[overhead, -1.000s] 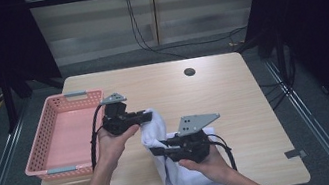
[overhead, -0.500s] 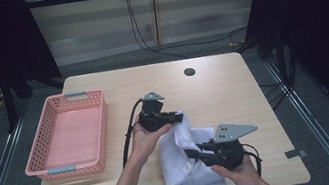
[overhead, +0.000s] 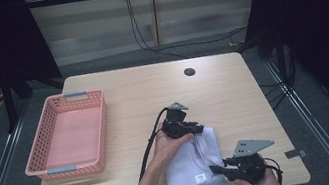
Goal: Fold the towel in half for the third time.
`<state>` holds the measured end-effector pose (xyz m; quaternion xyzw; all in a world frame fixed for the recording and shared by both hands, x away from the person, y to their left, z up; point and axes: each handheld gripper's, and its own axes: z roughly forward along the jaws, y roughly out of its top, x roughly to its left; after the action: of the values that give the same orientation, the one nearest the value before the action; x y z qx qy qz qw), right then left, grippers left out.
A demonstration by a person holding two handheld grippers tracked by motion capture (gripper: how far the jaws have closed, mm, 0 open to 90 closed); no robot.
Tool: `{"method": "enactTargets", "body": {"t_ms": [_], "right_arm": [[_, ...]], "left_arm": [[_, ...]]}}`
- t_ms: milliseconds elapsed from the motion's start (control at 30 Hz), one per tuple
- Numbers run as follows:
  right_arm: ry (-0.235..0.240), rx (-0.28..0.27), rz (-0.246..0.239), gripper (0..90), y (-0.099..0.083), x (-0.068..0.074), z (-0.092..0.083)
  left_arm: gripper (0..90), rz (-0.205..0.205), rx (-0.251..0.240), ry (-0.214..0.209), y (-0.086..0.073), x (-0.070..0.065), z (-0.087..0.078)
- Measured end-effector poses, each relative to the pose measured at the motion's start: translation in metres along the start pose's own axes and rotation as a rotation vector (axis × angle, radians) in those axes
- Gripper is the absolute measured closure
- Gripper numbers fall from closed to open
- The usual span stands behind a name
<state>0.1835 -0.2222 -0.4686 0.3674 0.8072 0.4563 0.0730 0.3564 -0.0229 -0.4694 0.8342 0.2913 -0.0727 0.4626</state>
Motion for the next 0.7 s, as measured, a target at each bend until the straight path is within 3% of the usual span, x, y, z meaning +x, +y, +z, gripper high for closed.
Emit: {"method": "enactTargets", "body": {"t_ms": [100,133,167,200,300,367,467,533,600,633,700], "right_arm": [[0.001,0.016,0.001,62.7,-0.004,-0.001,-0.006],[-0.003,-0.003,0.001,57.8,-0.004,-0.002,-0.011],[-0.006,-0.019,0.009,53.6,-0.002,-0.003,-0.015],[-0.019,-0.032,0.012,48.0,0.001,-0.005,-0.019],[-0.045,-0.08,0.017,43.0,0.015,-0.012,-0.028],[-0.056,-0.093,0.016,40.5,0.027,-0.02,-0.026],[-0.096,-0.101,-0.001,39.8,0.048,-0.035,-0.009],[-0.117,-0.089,-0.005,39.6,0.063,-0.046,0.009],[-0.113,-0.067,0.002,39.3,0.079,-0.055,0.027],[-0.12,-0.054,0.003,39.3,0.084,-0.059,0.034],[-0.173,-0.036,0.004,39.6,0.094,-0.065,0.051]], "left_arm": [[49.5,0.009,-0.047,0.002,0.006,-0.003,-0.012],[47.4,0.009,-0.047,0.002,0.006,-0.003,-0.012],[46.2,0.022,-0.072,0.023,0.01,-0.006,-0.028],[46.1,0.034,-0.078,0.031,0.011,-0.007,-0.037],[50.1,0.077,-0.063,0.058,0.005,-0.012,-0.063],[57.1,0.099,-0.036,0.026,-0.008,-0.017,-0.075],[60.8,0.134,0.019,0.009,-0.034,-0.031,-0.084],[60.2,0.131,0.042,-0.04,-0.049,-0.038,-0.086],[58.2,0.161,0.083,-0.027,-0.065,-0.049,-0.086],[57.5,0.166,0.106,-0.046,-0.072,-0.053,-0.085],[56.0,0.185,0.148,-0.044,-0.084,-0.059,-0.082]]}}
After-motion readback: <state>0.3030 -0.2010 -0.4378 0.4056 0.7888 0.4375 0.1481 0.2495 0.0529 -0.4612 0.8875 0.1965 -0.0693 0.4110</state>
